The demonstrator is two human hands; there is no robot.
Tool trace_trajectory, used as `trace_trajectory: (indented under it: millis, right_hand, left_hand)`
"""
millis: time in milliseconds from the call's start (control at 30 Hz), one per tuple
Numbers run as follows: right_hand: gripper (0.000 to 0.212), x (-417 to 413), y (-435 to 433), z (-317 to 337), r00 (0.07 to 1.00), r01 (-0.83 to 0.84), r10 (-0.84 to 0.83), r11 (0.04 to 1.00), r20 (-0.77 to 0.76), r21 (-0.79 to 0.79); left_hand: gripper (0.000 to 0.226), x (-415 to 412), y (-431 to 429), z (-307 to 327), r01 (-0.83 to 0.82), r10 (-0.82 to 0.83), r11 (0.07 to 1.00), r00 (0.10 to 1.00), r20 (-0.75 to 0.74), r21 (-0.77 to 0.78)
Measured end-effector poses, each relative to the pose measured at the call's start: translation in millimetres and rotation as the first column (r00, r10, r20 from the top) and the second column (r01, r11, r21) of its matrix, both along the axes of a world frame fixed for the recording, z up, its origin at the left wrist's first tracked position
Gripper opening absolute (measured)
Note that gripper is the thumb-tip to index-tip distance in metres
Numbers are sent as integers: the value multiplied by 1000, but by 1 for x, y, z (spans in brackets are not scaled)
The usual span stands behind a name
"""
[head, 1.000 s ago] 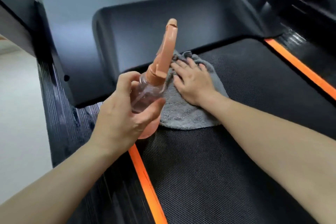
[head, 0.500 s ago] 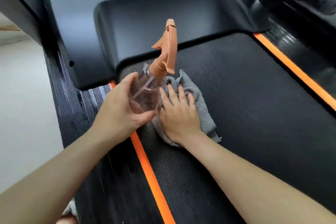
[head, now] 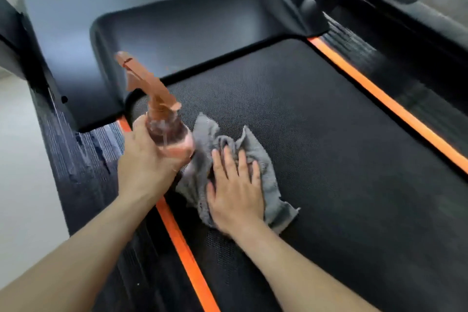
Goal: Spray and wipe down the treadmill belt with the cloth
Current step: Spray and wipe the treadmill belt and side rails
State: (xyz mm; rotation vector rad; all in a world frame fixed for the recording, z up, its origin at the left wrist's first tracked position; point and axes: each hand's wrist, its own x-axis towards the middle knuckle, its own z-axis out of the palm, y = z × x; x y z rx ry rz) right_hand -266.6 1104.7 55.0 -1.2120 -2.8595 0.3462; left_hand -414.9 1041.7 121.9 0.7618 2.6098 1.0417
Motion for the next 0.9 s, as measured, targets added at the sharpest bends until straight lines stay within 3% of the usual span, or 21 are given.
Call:
trace_trajectory:
  millis: [67,133,200,267,334,400,434,501,567,634,701,801,901]
  right_hand:
    - [73,9,16,11,985,-157,163,983,50,-97]
    - [75,36,54,9,959,-266,270,962,81,-52]
    - [78,63,103,4,991,-89,87,996,102,21]
    - [77,75,142,5,977,175,-180,983,117,56]
    - [70,73,141,0,946,299,-304,953,116,52]
    - [67,70,111,-2,951,298,-300,954,82,33]
    - [69,71,91,-2,961,267,-268,963,67,29]
    - [73,83,68,-1,975,204,-204,979,92,14]
    - [69,94,62,0,984,143,-142,990,109,4]
    - [64,109,61,0,991,15,-13,1000,136,-13]
    - [65,138,72,4,980,-79,86,996,181,-47]
    - [72,181,100,10,986,7,8,996,165,-92]
    - [72,200,131,20,999,26,-21,981,29,-192]
  left_hand:
    - [65,5,-6,-1,-29,28,999,998,62,30]
    - [53,11,-9,8,-2,6,995,999,34,-102]
    - [38,13,-14,23,53,-104,914,989,-105,-403]
    - [30,18,-20,43,41,-250,735,944,-214,-677]
    - [27,39,-19,53,64,-374,613,901,-219,-787]
    - [24,75,-10,48,239,-509,682,834,-214,-691]
    - [27,95,-5,36,378,-580,731,783,-226,-568]
    - [34,133,14,6,603,-698,705,685,-211,-374]
    - [42,158,24,-23,660,-708,704,676,-201,-262]
    - [55,171,16,-41,606,-676,727,716,-175,-324]
    - [63,183,6,-51,584,-702,690,683,-201,-428]
    - [63,207,1,-52,588,-739,646,641,-205,-488]
    - [65,226,22,-39,523,-677,697,706,-209,-491]
